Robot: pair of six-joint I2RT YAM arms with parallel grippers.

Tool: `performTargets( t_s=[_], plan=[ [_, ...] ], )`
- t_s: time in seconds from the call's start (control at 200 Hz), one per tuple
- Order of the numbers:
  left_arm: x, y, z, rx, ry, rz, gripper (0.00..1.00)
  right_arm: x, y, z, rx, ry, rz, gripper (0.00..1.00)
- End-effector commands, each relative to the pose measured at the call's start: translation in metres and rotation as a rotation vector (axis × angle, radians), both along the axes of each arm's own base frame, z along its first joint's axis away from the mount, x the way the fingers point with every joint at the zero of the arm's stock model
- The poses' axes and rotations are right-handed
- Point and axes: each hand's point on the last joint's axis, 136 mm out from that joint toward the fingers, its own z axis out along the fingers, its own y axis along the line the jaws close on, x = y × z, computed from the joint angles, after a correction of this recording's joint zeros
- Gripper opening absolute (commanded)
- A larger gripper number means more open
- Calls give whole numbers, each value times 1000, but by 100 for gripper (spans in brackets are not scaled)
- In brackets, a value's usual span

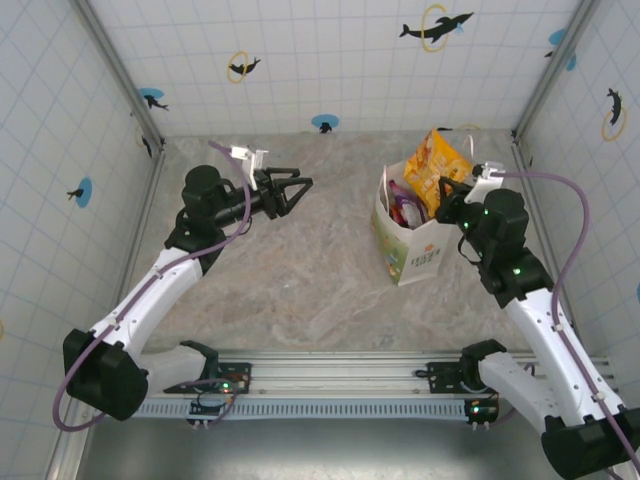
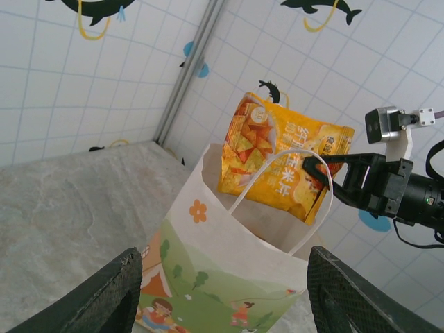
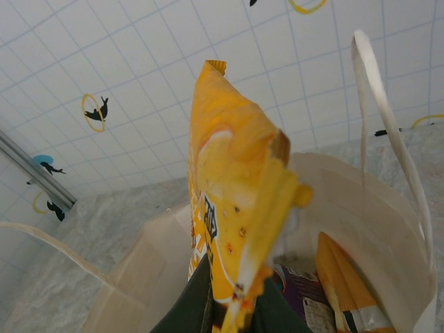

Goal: Place the snacks into the paper bag

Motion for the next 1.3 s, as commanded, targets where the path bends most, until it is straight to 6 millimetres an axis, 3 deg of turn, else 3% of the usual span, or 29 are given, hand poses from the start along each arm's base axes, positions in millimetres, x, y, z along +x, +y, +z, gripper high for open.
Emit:
performTargets(
  t_s=[0.0, 0.39, 0.465, 0.595, 0.665, 0.675, 0.7, 0.841, 1.166, 1.296],
  plan=[
    [3, -1, 4, 6, -18, 1, 64, 2, -8, 21, 3, -29, -41, 11],
    [3, -1, 2, 11, -18, -1, 63, 18, 8, 16, 10, -4, 16, 14],
    [3, -3, 3, 10, -18, -12, 63, 18, 9, 16, 7, 9, 22, 21],
    [1, -9, 3, -3, -8, -54, 62, 16, 8, 21, -9, 35, 28, 43],
    [0, -13, 0, -4, -7, -81, 62, 17, 3, 27, -18, 51, 34, 48],
    [0, -13, 11, -12, -32, -84, 62, 18, 3, 27, -19, 56, 40, 48],
    [-10, -25, 14, -11, -46, -130, 62, 19, 0, 30, -19, 60, 41, 50],
    [-28, -49, 13, 29, -121, -227, 62, 31, -20, 49, 23, 86, 66, 53],
    [-56, -100, 3, 77, -271, -400, 63, 51, -98, 81, 326, 89, 128, 57],
    [-58, -119, -4, 80, -274, -444, 63, 51, -104, 82, 439, 64, 196, 58]
  ],
)
